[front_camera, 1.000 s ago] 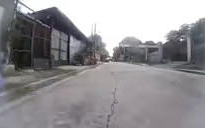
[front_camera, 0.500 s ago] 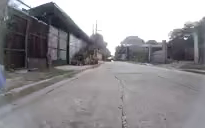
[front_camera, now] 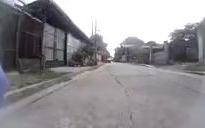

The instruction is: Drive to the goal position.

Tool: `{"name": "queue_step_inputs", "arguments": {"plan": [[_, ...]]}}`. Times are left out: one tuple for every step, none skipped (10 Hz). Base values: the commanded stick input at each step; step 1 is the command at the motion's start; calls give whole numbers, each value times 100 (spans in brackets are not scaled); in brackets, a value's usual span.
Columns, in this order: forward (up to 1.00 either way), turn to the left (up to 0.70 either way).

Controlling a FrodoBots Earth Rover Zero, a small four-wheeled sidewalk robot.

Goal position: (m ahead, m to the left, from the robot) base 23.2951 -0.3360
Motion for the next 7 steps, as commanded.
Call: {"name": "queue_step_inputs", "arguments": {"plan": [[100, 0], [100, 0], [100, 2], [100, 4], [100, 2], [100, 7], [100, 0]]}}
